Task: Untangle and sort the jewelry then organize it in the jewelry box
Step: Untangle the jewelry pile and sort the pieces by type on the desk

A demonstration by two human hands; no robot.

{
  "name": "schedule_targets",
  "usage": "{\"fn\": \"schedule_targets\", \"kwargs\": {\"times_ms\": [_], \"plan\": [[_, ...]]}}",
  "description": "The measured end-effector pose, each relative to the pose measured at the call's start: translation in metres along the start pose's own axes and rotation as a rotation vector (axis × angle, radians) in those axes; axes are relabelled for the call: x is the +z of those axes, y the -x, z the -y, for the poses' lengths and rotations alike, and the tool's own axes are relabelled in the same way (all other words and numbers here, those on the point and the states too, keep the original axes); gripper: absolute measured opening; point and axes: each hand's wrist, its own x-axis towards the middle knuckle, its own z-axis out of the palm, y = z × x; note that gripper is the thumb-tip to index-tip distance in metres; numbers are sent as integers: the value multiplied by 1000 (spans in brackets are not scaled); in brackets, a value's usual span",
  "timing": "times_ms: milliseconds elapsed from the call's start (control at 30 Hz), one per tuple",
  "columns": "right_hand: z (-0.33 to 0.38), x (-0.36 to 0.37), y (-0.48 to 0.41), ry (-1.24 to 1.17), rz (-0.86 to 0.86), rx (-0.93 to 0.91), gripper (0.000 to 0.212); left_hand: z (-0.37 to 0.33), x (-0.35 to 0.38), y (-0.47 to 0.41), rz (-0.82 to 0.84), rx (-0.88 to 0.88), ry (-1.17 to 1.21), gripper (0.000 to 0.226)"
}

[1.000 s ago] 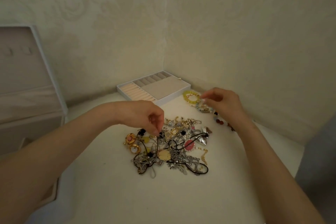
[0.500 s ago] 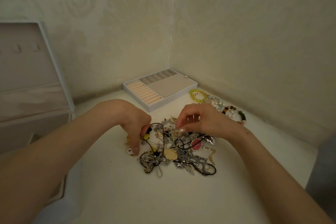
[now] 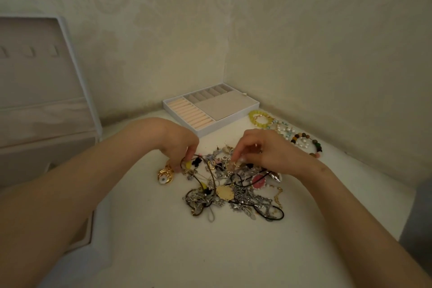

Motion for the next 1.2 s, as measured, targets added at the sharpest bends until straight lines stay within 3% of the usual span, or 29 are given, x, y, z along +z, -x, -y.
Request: {"fn": "schedule_targets", "kwargs": {"times_ms": [200, 367, 500, 700, 833, 967, 1067, 1200], "plan": [[-7, -2, -5, 171, -33, 51, 20, -1, 1, -7, -285, 178, 165, 16], [-6, -2, -4, 191, 11, 56, 22, -13, 6, -5, -197, 415, 273, 24], [-2, -3, -3, 191, 22, 66, 23, -16, 11, -5, -69, 328, 128, 41], [-2, -8, 1, 127, 72, 60, 27, -10, 8, -6, -45, 217, -21, 56], [3, -11, 4, 25, 83, 17, 26, -8, 9, -8, -60, 214, -4, 56], [15, -8, 9, -85, 286, -15, 22, -6, 10, -10, -101, 213, -28, 53], [18, -3, 8, -17, 370, -23, 25, -6, 7, -7, -99, 198, -19, 54], [19, 1, 6, 73, 337, -49, 23, -10, 6, 0, -14, 166, 39, 70]]}}
